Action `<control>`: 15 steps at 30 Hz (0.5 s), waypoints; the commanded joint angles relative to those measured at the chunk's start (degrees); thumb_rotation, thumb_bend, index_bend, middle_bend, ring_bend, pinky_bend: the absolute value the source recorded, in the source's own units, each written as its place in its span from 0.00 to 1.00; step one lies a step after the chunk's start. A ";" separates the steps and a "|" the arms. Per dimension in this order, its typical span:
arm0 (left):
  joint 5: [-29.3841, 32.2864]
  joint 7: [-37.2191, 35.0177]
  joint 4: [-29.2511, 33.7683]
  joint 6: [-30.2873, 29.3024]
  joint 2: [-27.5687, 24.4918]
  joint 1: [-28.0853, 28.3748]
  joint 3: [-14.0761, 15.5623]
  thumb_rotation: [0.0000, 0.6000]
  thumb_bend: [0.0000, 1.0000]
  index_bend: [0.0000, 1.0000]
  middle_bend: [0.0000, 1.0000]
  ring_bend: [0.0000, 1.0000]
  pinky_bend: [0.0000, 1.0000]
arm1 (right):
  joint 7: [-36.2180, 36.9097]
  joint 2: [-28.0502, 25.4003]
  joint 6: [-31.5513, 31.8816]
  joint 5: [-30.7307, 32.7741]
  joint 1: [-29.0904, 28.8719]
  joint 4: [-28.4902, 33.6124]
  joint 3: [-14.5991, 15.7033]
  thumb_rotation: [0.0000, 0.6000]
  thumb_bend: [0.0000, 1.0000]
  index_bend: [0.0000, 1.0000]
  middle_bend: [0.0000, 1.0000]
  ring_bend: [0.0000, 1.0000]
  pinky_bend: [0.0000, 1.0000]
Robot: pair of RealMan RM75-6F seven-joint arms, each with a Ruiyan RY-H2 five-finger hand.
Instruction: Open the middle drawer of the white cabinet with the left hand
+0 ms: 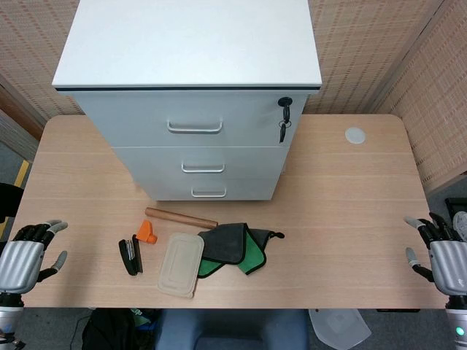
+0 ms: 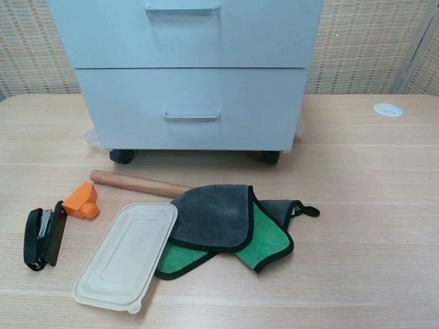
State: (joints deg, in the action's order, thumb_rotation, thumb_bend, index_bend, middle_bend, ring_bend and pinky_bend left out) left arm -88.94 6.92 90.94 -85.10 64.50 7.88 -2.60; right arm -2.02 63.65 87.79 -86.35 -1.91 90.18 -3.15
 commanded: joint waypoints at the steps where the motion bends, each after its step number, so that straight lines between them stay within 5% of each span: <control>1: -0.05 -0.12 0.19 -0.06 -0.02 0.06 -0.04 1.00 0.33 0.25 0.27 0.28 0.26 | 0.21 0.02 -0.04 0.07 0.04 -0.13 -0.03 1.00 0.34 0.24 0.27 0.23 0.28; 15: -3.00 -3.13 0.23 -0.17 -0.97 1.96 -0.46 1.00 0.33 0.26 0.32 0.33 0.33 | 0.26 0.17 -0.11 -0.27 -0.08 -0.40 -0.21 1.00 0.34 0.24 0.27 0.23 0.28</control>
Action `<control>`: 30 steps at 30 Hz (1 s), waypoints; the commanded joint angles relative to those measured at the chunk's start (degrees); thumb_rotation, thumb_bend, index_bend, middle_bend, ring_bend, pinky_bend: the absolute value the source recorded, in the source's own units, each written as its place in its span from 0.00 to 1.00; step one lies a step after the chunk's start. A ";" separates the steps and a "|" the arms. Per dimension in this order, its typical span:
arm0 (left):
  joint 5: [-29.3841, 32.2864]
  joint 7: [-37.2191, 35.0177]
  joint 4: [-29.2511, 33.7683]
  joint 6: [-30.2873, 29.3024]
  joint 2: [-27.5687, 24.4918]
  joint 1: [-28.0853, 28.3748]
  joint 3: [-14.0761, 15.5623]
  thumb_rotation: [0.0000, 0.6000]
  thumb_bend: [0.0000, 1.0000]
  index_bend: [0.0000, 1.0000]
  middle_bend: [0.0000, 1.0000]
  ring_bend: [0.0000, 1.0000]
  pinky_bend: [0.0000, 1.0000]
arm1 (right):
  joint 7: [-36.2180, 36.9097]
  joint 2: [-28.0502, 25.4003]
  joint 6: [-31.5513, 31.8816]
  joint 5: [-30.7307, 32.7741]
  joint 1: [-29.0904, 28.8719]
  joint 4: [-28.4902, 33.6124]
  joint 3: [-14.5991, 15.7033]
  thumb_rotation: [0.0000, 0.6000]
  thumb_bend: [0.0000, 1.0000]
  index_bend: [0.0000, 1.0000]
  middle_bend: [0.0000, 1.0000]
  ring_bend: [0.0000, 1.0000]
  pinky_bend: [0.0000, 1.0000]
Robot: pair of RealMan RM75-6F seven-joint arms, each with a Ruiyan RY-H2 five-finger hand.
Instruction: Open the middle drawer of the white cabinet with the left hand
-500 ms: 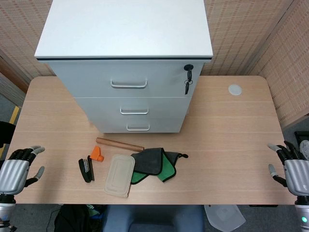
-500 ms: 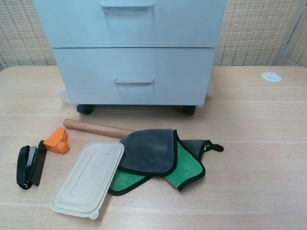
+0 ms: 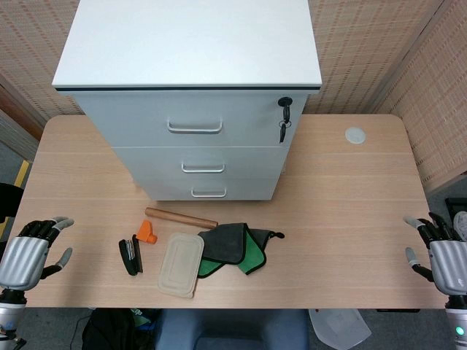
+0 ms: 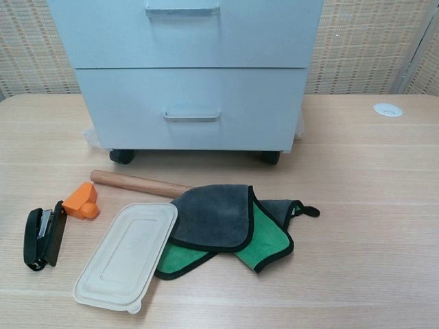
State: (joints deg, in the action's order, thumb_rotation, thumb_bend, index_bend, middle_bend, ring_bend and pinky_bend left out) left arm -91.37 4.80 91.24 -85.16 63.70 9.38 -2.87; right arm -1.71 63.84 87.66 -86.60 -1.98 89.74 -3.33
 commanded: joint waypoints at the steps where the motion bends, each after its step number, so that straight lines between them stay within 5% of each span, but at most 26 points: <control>1: -0.87 -1.86 0.01 0.07 -0.38 0.83 -0.30 1.00 0.33 0.26 0.34 0.35 0.36 | -0.11 -0.08 -0.01 -0.04 -0.05 0.11 -0.06 1.00 0.34 0.23 0.27 0.23 0.29; 7: -1.78 -6.17 1.71 2.24 -1.66 3.86 -1.59 1.00 0.33 0.28 0.65 0.65 0.75 | -0.83 -0.40 -0.40 -0.01 -0.40 0.73 -0.29 1.00 0.34 0.24 0.27 0.23 0.28; 10: -2.13 -7.93 2.73 3.97 -2.34 5.58 -2.05 1.00 0.39 0.28 0.74 0.73 0.83 | -1.21 -0.49 -0.81 0.00 -0.65 1.11 -0.32 1.00 0.34 0.24 0.27 0.23 0.28; 19: -2.73 -9.51 6.55 8.97 -3.71 11.40 -4.31 1.00 0.65 0.27 0.90 0.89 0.96 | -2.33 -0.62 -2.14 0.58 -1.43 1.92 -0.59 1.00 0.34 0.23 0.27 0.23 0.28; 30: -0.94 -8.20 10.50 14.15 -2.24 18.05 -7.65 1.00 0.68 0.24 0.93 0.93 0.99 | -2.85 -0.09 -3.60 1.41 -2.28 1.83 -0.84 1.00 0.34 0.23 0.27 0.23 0.29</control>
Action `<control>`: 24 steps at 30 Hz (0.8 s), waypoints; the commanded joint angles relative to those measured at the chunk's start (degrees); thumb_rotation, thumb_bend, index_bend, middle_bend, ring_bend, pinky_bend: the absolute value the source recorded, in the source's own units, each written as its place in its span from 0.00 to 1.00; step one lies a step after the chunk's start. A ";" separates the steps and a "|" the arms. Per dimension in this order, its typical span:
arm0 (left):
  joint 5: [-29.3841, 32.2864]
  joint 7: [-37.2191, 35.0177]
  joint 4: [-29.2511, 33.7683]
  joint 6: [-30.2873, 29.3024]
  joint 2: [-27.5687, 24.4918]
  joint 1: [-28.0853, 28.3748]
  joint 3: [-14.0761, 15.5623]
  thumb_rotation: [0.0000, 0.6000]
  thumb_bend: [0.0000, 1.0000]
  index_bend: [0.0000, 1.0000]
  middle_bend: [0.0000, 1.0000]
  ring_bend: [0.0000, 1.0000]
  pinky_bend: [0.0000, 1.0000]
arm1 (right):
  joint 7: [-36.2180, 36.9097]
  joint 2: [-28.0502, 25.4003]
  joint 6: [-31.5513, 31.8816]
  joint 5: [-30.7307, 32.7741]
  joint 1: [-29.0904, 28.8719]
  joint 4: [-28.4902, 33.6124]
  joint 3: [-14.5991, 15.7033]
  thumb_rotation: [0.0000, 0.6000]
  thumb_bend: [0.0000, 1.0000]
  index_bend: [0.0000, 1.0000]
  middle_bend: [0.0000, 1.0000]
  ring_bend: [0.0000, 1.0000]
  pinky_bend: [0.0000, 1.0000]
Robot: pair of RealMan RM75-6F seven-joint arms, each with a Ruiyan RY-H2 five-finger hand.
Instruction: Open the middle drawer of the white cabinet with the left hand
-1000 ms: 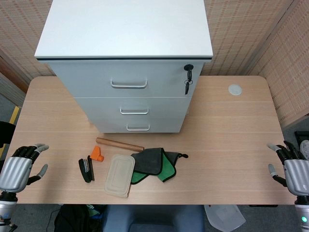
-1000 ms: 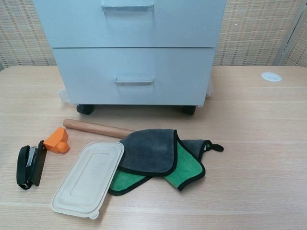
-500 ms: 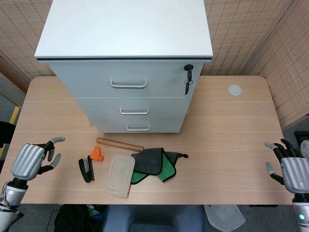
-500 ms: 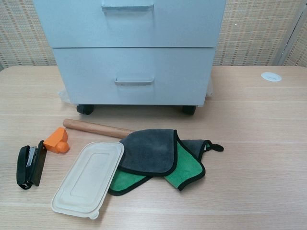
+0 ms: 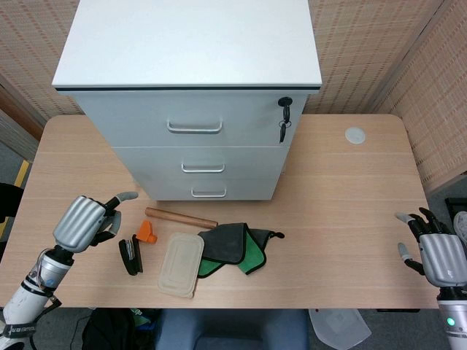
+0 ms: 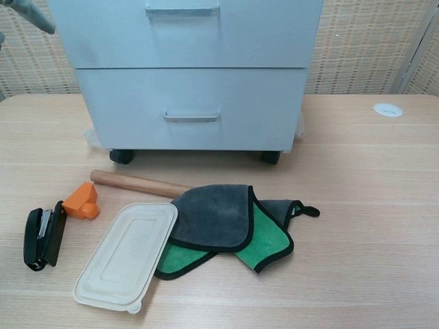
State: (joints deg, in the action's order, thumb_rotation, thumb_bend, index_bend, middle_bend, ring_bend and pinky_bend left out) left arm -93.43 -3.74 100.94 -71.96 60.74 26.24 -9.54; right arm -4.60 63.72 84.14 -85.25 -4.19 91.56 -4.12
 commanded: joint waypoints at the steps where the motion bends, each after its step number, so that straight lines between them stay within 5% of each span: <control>1: 1.83 0.52 1.11 1.42 1.20 1.85 -1.47 1.00 0.68 0.24 0.93 0.93 0.99 | 0.07 0.06 -0.16 0.05 -0.16 0.02 -0.07 1.00 0.34 0.23 0.27 0.23 0.29; 24: 12.25 6.07 2.21 10.93 5.43 12.96 -7.21 1.00 0.71 0.23 0.93 0.93 0.99 | 0.81 0.08 -0.56 0.34 -0.22 -0.82 0.32 1.00 0.34 0.24 0.27 0.23 0.28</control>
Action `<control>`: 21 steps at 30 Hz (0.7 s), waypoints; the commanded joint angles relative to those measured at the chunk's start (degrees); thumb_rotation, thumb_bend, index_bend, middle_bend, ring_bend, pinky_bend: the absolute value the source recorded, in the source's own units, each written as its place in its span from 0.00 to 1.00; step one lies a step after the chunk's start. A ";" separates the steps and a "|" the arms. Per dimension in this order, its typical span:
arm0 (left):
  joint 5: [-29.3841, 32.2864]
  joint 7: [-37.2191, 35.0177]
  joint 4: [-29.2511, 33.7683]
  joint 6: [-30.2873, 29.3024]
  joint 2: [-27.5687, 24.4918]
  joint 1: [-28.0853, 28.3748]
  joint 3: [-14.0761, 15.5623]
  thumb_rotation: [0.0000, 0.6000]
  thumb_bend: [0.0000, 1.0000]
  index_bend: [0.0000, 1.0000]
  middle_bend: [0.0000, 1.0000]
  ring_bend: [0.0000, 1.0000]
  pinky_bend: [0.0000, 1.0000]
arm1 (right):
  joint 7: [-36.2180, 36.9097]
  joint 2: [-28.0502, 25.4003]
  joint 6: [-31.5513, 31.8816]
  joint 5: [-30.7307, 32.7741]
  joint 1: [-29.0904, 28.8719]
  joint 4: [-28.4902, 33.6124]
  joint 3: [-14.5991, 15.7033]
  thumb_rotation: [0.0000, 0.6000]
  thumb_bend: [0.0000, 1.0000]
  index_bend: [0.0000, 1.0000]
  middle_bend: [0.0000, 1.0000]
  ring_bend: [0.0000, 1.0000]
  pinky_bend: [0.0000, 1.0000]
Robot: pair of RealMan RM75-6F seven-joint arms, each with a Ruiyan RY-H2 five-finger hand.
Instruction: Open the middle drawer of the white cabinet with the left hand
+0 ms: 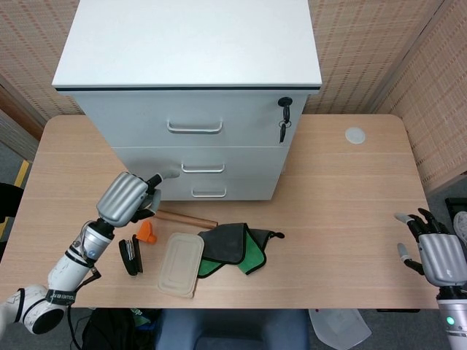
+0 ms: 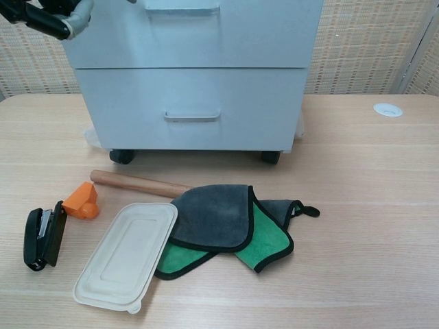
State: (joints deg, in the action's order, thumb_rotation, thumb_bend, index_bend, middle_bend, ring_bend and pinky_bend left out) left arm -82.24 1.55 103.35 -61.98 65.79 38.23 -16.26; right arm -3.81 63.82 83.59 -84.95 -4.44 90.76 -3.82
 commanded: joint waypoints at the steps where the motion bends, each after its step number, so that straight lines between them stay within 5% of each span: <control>1: 1.80 1.06 -0.30 1.54 0.48 1.51 -0.71 1.00 0.71 0.23 0.93 0.93 0.99 | 0.09 -0.04 0.00 0.11 0.07 -0.06 0.04 1.00 0.34 0.24 0.27 0.23 0.28; 21: 8.75 3.86 -1.61 5.80 1.85 7.00 -1.85 1.00 0.71 0.26 0.93 0.93 0.99 | 1.95 0.57 -0.39 0.92 0.38 -1.87 0.20 1.00 0.34 0.24 0.27 0.23 0.28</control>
State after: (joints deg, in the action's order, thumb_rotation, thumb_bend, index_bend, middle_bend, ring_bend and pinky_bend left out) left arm -73.59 5.33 101.78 -56.27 67.56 45.14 -18.10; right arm -1.87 64.38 83.22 -84.05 -4.07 88.90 -3.63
